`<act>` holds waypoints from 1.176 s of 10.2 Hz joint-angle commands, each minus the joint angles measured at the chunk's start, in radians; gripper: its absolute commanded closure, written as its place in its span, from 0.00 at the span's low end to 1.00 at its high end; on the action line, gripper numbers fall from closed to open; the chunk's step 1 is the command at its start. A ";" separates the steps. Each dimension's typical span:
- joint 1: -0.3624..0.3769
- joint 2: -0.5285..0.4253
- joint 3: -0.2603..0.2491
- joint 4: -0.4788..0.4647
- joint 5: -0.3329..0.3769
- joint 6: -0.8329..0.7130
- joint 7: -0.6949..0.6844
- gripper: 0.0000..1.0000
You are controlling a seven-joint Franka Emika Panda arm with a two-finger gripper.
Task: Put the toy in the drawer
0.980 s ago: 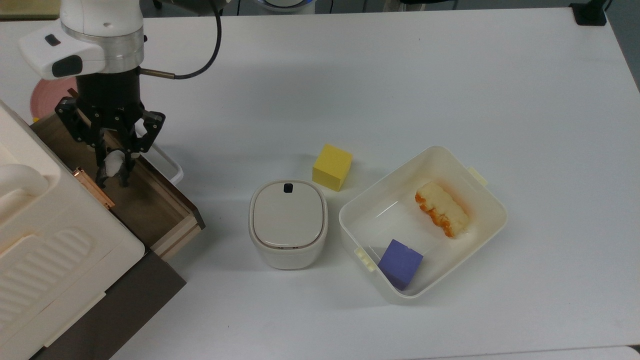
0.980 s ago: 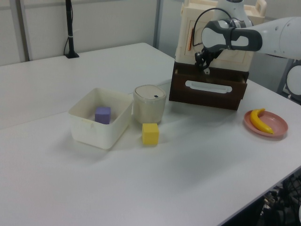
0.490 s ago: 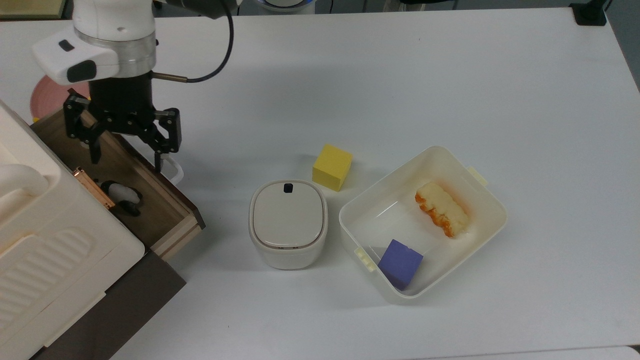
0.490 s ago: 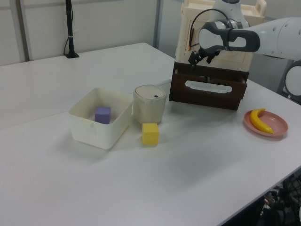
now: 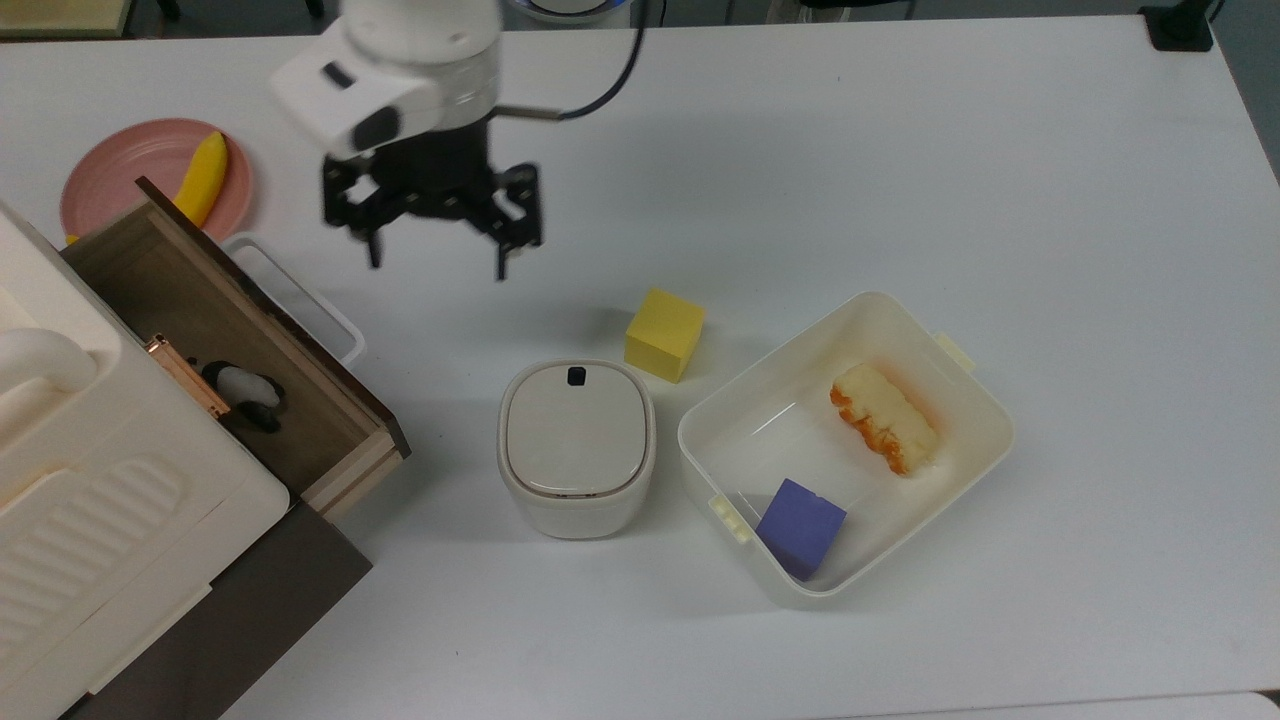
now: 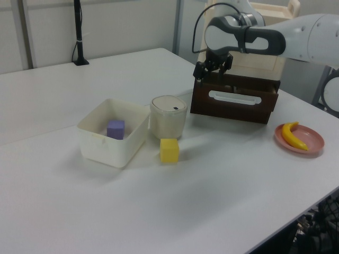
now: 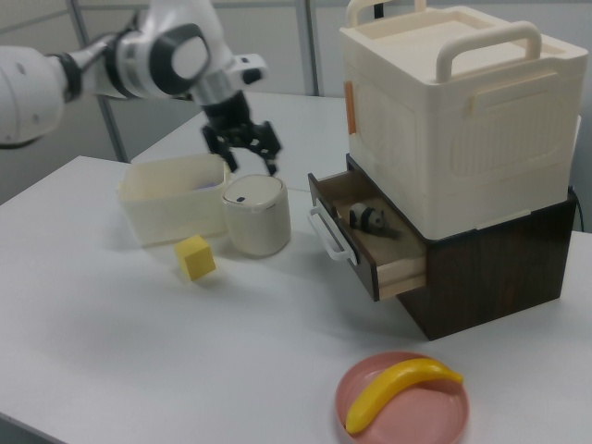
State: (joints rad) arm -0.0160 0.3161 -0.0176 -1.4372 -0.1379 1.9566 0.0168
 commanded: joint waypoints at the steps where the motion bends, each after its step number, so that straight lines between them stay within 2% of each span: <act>1: 0.085 -0.121 -0.005 -0.098 0.058 -0.117 0.055 0.00; 3: 0.116 -0.161 -0.007 -0.109 0.058 -0.218 0.055 0.00; 6: 0.116 -0.203 -0.005 -0.109 0.067 -0.318 0.055 0.00; 12: 0.110 -0.201 -0.007 -0.103 0.076 -0.324 0.046 0.00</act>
State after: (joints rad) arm 0.0905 0.1431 -0.0163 -1.5115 -0.0836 1.6411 0.0615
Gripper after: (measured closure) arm 0.000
